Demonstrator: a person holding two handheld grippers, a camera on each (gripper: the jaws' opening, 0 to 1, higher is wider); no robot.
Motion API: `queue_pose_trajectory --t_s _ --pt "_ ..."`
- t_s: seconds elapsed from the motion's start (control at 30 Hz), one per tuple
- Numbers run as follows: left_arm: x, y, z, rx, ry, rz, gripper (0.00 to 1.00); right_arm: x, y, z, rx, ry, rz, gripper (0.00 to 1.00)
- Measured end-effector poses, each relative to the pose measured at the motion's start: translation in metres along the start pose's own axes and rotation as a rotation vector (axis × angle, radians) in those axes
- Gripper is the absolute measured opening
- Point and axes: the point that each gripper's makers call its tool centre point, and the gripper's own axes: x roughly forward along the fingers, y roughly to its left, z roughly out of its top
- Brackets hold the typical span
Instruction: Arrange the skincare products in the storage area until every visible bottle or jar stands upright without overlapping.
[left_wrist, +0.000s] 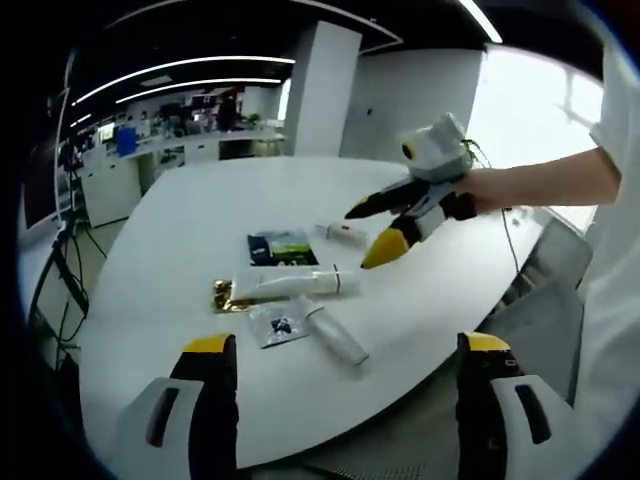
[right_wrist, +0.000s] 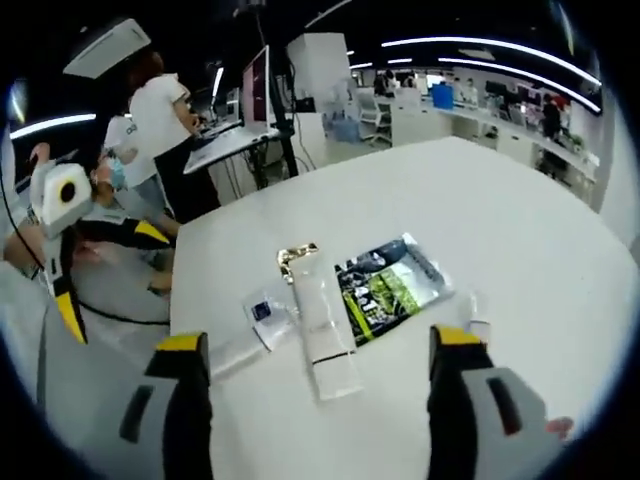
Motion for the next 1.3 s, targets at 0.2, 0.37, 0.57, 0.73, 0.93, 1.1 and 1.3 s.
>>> queue_pose_trajectory --t_s 0.2,0.37,0.57,0.73,0.93,1.1,1.3 --pt "0.0 0.0 0.0 -0.008 0.002 -0.001 0.88 0.022 -0.006 0.01 -0.056 0.007 -0.011 0.75" --pt "0.0 0.0 0.0 -0.014 0.004 0.001 0.88 0.041 -0.004 0.014 -0.079 0.026 -0.003 0.71" --pt "-0.001 -0.001 0.0 -0.023 0.009 0.004 0.87 0.062 -0.001 0.009 -0.09 0.081 0.004 0.58" --pt "-0.001 -0.001 0.0 -0.031 0.01 0.008 0.87 0.073 0.002 0.005 -0.091 0.112 0.006 0.54" --pt "-0.002 0.003 -0.001 -0.044 0.011 0.015 0.86 0.087 0.001 0.007 -0.106 0.146 -0.002 0.5" --pt "-0.002 0.003 -0.001 -0.05 0.017 0.018 0.86 0.098 0.008 0.003 -0.045 0.214 0.003 0.46" --pt "-0.001 0.005 -0.003 -0.058 0.021 0.021 0.85 0.108 0.009 -0.008 -0.1 0.279 -0.015 0.44"
